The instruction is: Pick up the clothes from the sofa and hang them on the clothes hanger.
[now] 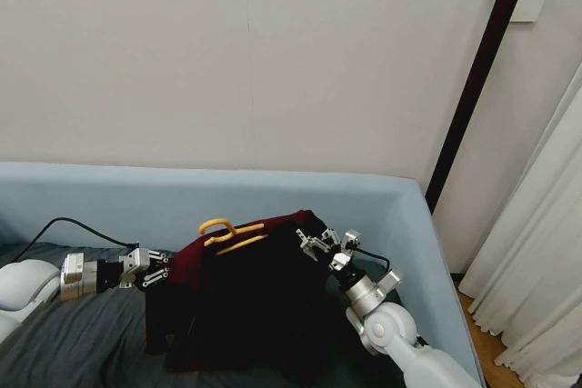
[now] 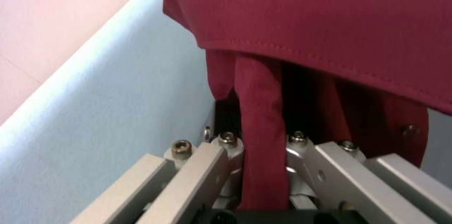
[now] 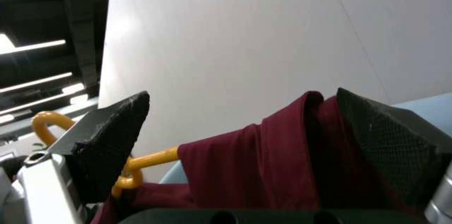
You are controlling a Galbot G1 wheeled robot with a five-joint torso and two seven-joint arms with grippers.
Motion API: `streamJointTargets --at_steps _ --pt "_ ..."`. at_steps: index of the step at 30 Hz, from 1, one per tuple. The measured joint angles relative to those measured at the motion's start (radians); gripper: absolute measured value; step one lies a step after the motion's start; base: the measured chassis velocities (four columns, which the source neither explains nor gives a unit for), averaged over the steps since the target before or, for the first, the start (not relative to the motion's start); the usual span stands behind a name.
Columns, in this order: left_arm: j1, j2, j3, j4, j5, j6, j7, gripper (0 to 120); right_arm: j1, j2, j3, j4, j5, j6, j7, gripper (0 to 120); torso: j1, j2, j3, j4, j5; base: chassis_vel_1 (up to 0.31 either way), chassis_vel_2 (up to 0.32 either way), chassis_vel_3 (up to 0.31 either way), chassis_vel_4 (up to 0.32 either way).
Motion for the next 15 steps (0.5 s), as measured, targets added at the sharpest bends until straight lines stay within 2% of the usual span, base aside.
streamJointTargets --at_steps 15 --pt "-0.013 -0.005 0.009 0.024 0.015 -0.006 -0.002 1 -0.030 0.001 -0.004 -0.017 -0.053 0.008 -0.074 100 0.000 0.000 0.000 0.0001 0.0001 0.000 0.000 0.000 0.000"
